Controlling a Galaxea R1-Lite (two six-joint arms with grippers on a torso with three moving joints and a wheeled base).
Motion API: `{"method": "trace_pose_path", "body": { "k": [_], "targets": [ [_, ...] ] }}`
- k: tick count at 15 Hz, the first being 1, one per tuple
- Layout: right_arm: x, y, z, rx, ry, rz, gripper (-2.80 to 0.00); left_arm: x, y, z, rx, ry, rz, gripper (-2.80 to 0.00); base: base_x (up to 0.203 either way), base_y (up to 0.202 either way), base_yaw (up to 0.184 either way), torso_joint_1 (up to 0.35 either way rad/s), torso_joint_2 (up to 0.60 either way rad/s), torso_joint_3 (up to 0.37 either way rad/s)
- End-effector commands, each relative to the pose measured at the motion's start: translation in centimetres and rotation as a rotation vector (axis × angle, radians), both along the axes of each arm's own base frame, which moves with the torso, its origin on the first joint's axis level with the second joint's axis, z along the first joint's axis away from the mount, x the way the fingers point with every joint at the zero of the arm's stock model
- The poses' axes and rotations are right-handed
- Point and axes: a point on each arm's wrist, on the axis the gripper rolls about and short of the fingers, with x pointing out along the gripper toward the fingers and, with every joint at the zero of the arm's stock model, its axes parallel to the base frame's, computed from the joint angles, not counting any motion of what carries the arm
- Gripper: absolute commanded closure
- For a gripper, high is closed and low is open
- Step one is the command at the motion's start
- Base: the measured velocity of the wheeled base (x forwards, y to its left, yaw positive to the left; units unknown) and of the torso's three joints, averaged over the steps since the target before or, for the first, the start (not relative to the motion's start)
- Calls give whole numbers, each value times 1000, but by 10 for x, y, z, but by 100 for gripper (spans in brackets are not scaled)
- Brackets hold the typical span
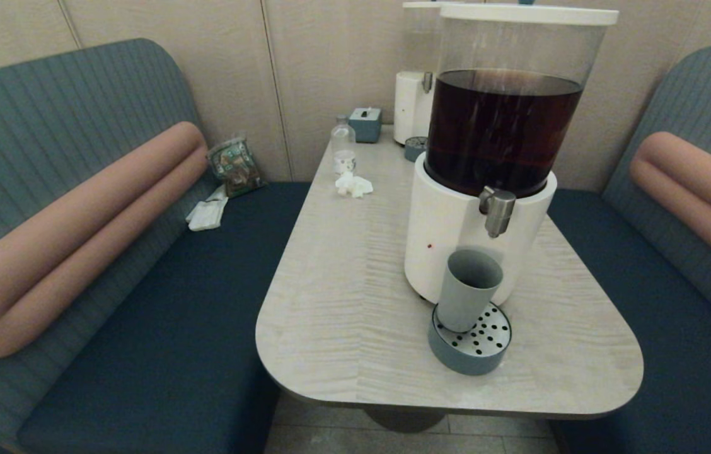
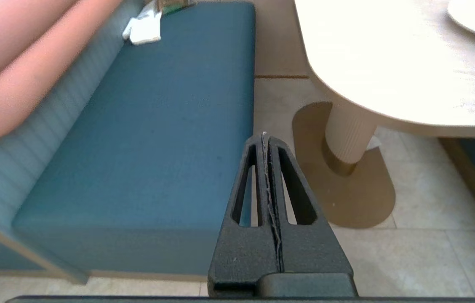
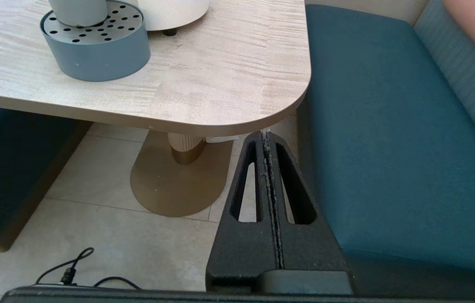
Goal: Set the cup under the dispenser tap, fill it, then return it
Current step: Place the cup next to the water dispenser
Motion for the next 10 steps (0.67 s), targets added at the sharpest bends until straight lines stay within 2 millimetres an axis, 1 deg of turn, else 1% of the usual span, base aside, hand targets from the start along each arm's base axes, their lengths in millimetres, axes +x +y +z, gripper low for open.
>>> {"method": "trace_pose_path", "body": {
  "k": [1, 3, 4, 5, 7, 8, 10],
  "targets": [
    [0, 0, 0, 2, 1, 0, 0, -6, 0, 21, -4, -51, -12, 0, 0, 0, 0, 0, 0, 0],
    [0, 0, 0, 2, 1, 0, 0, -17, -1, 51, -8, -68, -34, 0, 0, 0, 0, 0, 0, 0],
    [0, 0, 0, 2, -1, 0, 0, -18, -1, 61, -8, -41, -62, 0, 0, 0, 0, 0, 0, 0],
    [0, 0, 0, 2, 1, 0, 0, -13, -2, 71, -9, -15, -91, 0, 0, 0, 0, 0, 0, 0],
    [0, 0, 0, 2, 1, 0, 0, 10, -3, 100, -12, 19, -155, 0, 0, 0, 0, 0, 0, 0],
    [0, 0, 0, 2, 0, 0, 0, 28, -4, 115, -14, 32, -193, 0, 0, 0, 0, 0, 0, 0],
    [0, 0, 0, 2, -1, 0, 0, 75, -8, 145, -15, 14, -294, 0, 0, 0, 0, 0, 0, 0]
  ]
}}
